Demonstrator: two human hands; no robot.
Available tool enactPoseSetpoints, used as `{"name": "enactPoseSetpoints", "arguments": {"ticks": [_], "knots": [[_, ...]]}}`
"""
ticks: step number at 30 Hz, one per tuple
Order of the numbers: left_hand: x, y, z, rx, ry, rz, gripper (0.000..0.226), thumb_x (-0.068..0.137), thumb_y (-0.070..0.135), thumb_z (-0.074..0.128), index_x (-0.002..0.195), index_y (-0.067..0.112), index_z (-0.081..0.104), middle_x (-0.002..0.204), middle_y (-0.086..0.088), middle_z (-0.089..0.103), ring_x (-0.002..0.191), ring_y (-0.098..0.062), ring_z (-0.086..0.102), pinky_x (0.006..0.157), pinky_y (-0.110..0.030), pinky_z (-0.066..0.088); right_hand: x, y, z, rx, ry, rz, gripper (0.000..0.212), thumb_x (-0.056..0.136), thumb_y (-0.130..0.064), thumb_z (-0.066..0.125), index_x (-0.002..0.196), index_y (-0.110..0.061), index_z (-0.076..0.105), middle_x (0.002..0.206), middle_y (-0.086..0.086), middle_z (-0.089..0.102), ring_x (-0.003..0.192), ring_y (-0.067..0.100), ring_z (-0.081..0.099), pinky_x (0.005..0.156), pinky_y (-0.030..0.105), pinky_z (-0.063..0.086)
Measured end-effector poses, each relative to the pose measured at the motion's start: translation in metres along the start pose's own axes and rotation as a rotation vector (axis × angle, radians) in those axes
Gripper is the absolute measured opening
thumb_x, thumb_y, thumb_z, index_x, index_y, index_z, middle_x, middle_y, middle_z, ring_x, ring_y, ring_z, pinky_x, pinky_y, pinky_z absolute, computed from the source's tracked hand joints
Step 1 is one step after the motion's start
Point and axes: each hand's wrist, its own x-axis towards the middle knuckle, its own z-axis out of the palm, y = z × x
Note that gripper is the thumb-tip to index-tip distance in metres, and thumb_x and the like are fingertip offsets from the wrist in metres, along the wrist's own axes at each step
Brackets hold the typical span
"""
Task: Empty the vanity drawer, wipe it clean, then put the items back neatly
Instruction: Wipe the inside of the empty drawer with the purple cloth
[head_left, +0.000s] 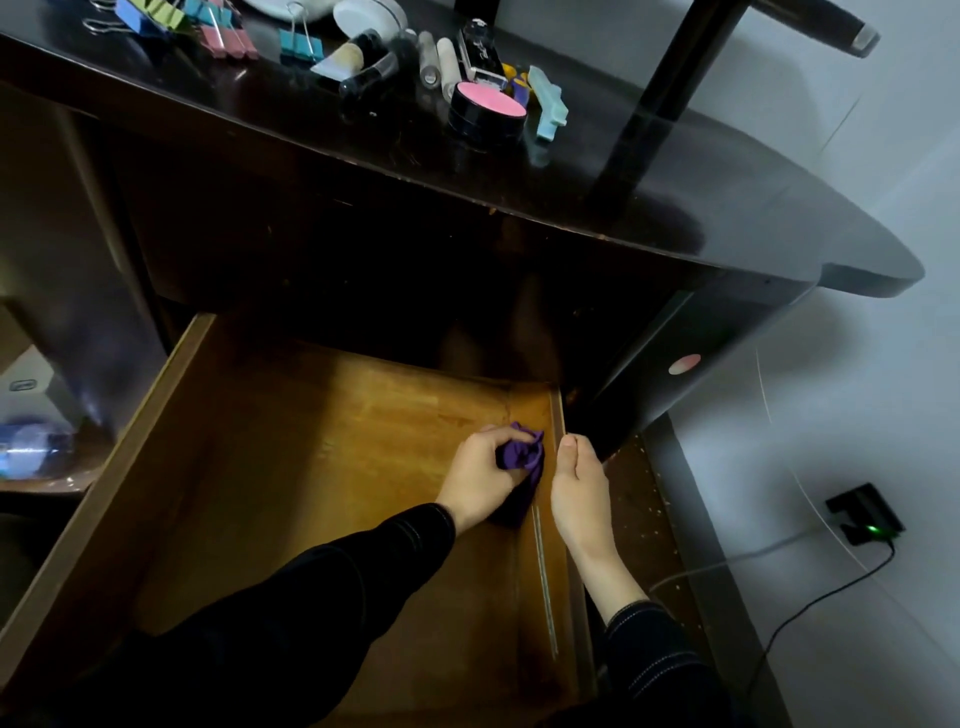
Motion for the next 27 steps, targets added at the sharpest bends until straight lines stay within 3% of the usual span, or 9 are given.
{"name": "enactPoseSetpoints", "arguments": {"ticks": [2,6,9,14,20,25,27], "knots": [[-0.003,0.002,0.002,-0.01,0.012,0.043,0.039,0.081,-0.001,0.072,0.115,0.017,0.07,0.112,0.001,0.06,0.105,-0.012,0.059,0.097,-0.017,0.046,-0.001,-0.001,0.0,0.0,0.018,-0.012,0.042,0.11,-0.037,0.028,0.118,-0.011,0.059,0.1,0.0,0.065,0.098,0.02,0.063,0.078,0.028,0.049],[-0.008,-0.007,0.001,0.048,-0.068,-0.034,0.03,0.081,-0.001,0.072,0.107,0.014,0.072,0.109,-0.003,0.067,0.103,-0.018,0.063,0.099,-0.032,0.05,-0.001,-0.002,0.0,0.001,0.025,0.014,0.048,0.11,-0.038,0.027,0.128,-0.005,0.057,0.118,0.014,0.066,0.111,0.029,0.062,0.099,0.046,0.05],[-0.004,0.0,-0.006,-0.022,-0.111,-0.1,0.025,0.078,-0.003,0.072,0.1,0.009,0.074,0.099,-0.004,0.073,0.096,-0.018,0.068,0.093,-0.04,0.054,-0.001,-0.001,0.0,-0.012,0.029,0.019,0.051,0.11,-0.04,0.026,0.131,-0.002,0.055,0.123,0.019,0.064,0.115,0.033,0.06,0.102,0.05,0.048],[0.003,0.019,-0.007,-0.048,-0.036,0.1,0.033,0.079,0.006,0.076,0.102,0.03,0.072,0.105,0.003,0.066,0.099,-0.009,0.061,0.093,-0.02,0.049,0.001,0.001,0.0,0.014,0.041,0.043,0.047,0.11,-0.039,0.028,0.132,-0.009,0.057,0.121,0.01,0.065,0.116,0.027,0.06,0.102,0.046,0.048],[-0.009,-0.002,-0.006,0.022,-0.178,-0.109,0.025,0.081,-0.002,0.071,0.105,0.007,0.073,0.104,-0.007,0.073,0.1,-0.02,0.067,0.095,-0.041,0.052,0.001,0.001,0.002,-0.008,0.057,0.052,0.052,0.11,-0.04,0.027,0.146,-0.01,0.049,0.139,0.01,0.059,0.13,0.026,0.053,0.112,0.043,0.041],[0.003,0.021,-0.004,-0.011,-0.046,0.103,0.025,0.08,0.009,0.076,0.101,0.022,0.074,0.103,0.003,0.066,0.098,-0.011,0.062,0.093,-0.024,0.049,0.003,0.005,0.001,0.007,0.056,0.038,0.047,0.11,-0.038,0.027,0.13,-0.009,0.058,0.123,0.012,0.065,0.114,0.025,0.061,0.095,0.038,0.049],[-0.001,0.016,-0.003,0.013,-0.033,0.113,0.025,0.08,0.008,0.075,0.1,0.022,0.073,0.103,0.001,0.063,0.096,-0.012,0.061,0.092,-0.024,0.049,0.003,0.005,0.001,0.008,0.055,0.043,0.047,0.111,-0.038,0.027,0.136,-0.011,0.056,0.129,0.011,0.064,0.118,0.025,0.06,0.097,0.036,0.048]]}}
